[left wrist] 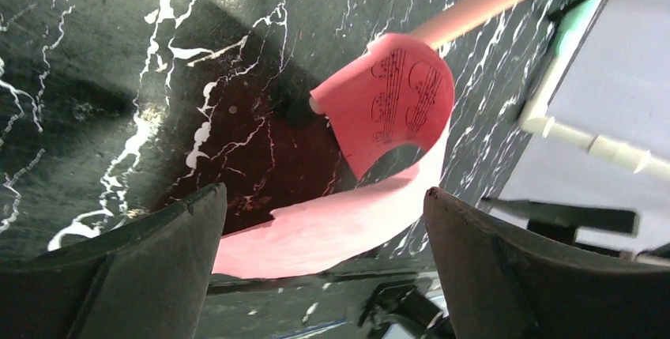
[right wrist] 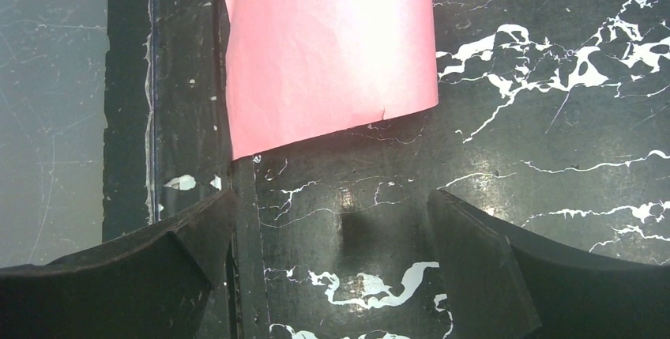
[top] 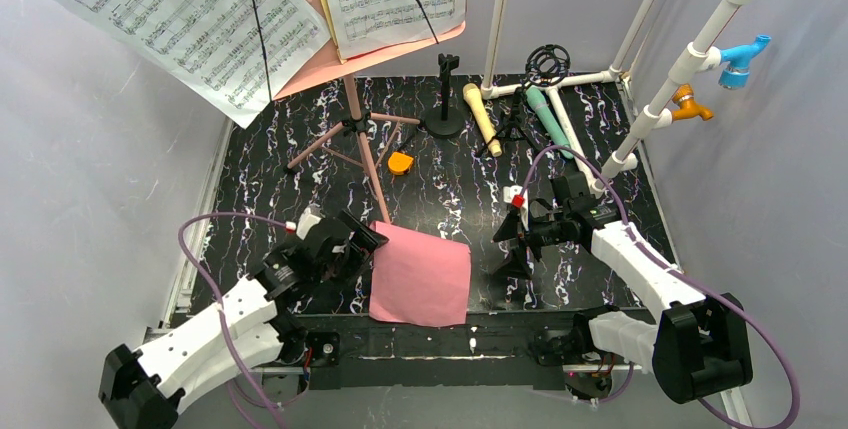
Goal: Pack up the instrument practice props
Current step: Place the sheet music at the center of the board.
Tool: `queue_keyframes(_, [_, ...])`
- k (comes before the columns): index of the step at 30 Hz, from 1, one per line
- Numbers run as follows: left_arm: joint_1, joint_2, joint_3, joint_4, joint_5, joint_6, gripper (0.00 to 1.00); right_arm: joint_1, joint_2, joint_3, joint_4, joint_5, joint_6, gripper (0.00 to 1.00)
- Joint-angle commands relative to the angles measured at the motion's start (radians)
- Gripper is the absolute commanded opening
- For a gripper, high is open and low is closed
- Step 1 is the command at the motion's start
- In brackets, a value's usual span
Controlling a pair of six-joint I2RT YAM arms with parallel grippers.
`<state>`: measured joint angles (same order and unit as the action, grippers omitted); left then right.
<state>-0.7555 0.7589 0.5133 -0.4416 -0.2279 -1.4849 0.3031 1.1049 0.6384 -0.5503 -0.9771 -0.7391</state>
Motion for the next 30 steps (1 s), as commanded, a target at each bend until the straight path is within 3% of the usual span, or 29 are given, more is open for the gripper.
queue_keyframes(1, [0.005,-0.101,-0.030,0.049,0.048,0.248,0.97,-0.007,-0.010,-0.004,-0.014,-0.035,-0.024,1.00])
queue_keyframes(8, [0.006,-0.111,-0.066,0.115,0.282,0.565,0.98,-0.008,-0.001,0.000,-0.022,-0.038,-0.033,1.00])
queue_keyframes(12, [0.005,-0.120,-0.115,0.180,0.307,0.686,0.96,-0.010,-0.005,-0.001,-0.026,-0.041,-0.038,1.00])
queue_keyframes(18, [0.007,-0.114,-0.167,0.248,0.309,0.739,0.95,-0.015,-0.005,0.001,-0.033,-0.041,-0.045,1.00])
queue_keyframes(26, [0.006,-0.087,-0.256,0.389,0.441,0.707,0.73,-0.022,-0.005,0.000,-0.037,-0.045,-0.048,1.00])
queue_keyframes(27, [0.006,-0.097,-0.260,0.392,0.439,0.703,0.67,-0.021,-0.005,0.000,-0.038,-0.046,-0.050,1.00])
queue_keyframes(29, [0.006,-0.113,-0.256,0.374,0.418,0.677,0.41,-0.022,-0.007,0.000,-0.040,-0.046,-0.052,1.00])
queue_keyframes(30, [0.006,-0.119,-0.250,0.365,0.411,0.666,0.36,-0.023,-0.007,0.000,-0.042,-0.045,-0.054,1.00])
